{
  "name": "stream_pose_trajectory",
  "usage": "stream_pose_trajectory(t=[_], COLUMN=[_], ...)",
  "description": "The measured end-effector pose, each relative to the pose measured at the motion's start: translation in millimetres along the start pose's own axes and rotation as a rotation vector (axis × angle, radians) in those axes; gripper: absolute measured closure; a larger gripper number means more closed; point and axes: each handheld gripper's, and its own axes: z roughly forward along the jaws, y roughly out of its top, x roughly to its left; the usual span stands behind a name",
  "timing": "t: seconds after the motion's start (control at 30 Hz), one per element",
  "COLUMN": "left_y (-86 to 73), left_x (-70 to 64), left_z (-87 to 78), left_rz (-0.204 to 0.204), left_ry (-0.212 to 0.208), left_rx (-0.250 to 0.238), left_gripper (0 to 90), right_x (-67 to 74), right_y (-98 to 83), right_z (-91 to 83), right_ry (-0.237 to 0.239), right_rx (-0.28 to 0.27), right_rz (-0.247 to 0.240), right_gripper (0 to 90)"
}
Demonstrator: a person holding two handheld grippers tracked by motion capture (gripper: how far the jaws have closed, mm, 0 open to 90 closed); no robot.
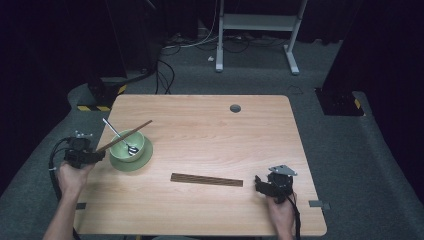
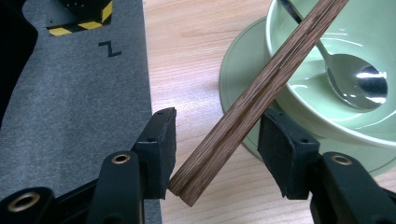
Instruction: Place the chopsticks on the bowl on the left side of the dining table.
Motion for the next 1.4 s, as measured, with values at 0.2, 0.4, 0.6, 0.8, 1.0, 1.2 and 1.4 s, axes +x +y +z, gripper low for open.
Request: stream_pose_trajectory(t=[0.2, 0.4, 0.6, 0.8, 1.0, 1.2, 1.4], left_y=[2.4, 6.4, 7.1, 7.0, 3.6, 5.5, 11.8], left_x=[0.5, -1.3, 0.7, 0.3, -2.2, -4.7, -13.5], left_z=[2.7, 4.4, 5.9, 5.6, -0.1, -9.2, -16.0], left_rz=[-0.003, -0.001, -0.009, -0.008, -0.004, -0.007, 0.011], left_ry=[0.001, -0.002, 0.001, -0.002, -0.027, -0.048, -0.071], left_rx=[0.005, 0.004, 0.008, 0.004, -0.014, -0.04, -0.065], left_gripper=[46.8, 46.8, 46.6, 45.9, 43.4, 41.0, 40.7], right_x=[0.0, 0.1, 0.2, 0.2, 0.2, 0.2, 0.2], right_y=[0.0, 0.0, 0.0, 0.0, -0.1, -0.1, -0.1], right_z=[0.0, -0.1, -0.1, -0.1, -0.1, -0.1, -0.1], right_ry=[0.0, -0.001, -0.001, -0.001, -0.001, -0.001, -0.001], right_rx=[0.0, 0.0, 0.0, 0.0, 0.0, 0.0, 0.0], right_rz=[0.0, 0.0, 0.0, 0.0, 0.0, 0.0, 0.0], right_gripper=[19.4, 19.5, 19.5, 19.5, 19.5, 19.5, 19.5])
